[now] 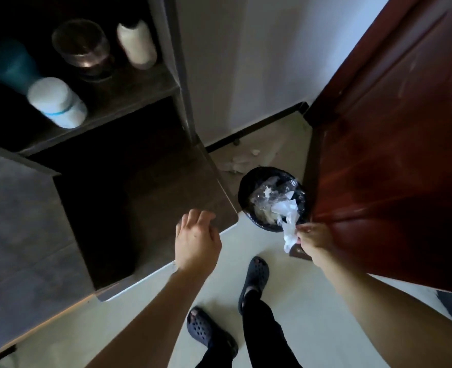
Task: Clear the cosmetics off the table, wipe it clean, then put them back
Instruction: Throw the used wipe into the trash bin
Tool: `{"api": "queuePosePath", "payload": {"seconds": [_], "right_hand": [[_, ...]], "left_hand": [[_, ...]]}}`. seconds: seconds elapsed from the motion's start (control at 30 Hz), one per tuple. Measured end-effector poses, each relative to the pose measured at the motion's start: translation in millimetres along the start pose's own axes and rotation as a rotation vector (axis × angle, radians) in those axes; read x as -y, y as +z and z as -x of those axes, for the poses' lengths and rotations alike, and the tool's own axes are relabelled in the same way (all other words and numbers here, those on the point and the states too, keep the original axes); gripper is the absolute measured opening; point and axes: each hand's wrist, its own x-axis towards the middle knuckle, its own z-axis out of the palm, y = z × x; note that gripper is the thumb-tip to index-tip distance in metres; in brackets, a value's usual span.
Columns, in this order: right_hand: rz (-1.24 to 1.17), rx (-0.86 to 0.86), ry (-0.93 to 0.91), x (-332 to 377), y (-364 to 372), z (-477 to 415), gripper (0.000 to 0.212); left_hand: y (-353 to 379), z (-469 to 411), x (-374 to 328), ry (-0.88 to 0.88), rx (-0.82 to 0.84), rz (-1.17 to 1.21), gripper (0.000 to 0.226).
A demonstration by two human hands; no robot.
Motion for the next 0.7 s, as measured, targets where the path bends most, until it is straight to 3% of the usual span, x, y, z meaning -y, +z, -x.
{"api": "queuePosePath", "payload": {"seconds": [0.07, 0.23, 0.37, 0.5, 0.7], "right_hand": [[0.070, 0.053, -0.009, 6, -1, -22, 0.023], [0.096, 0.034, 0.100, -1, 21, -102, 0.013], [0.040, 0.107, 0.186, -21, 44, -164, 0.030], [-0.039, 0.170, 0.214, -19, 63, -198, 0.031], [0.035, 0.255, 0.188, -15, 70, -197, 0.026]], "left_hand": [[30, -15, -8, 0.013, 0.048, -0.040, 0.024], [96, -55, -14, -0.010, 0.032, -0.190, 0.030], [136, -65, -11, -0.041, -0.064, -0.285, 0.039], [148, -60, -6, -0.007, -0.111, -0.323, 0.037], [144, -62, -8, 0.007, -0.094, -0.338, 0.036]]}}
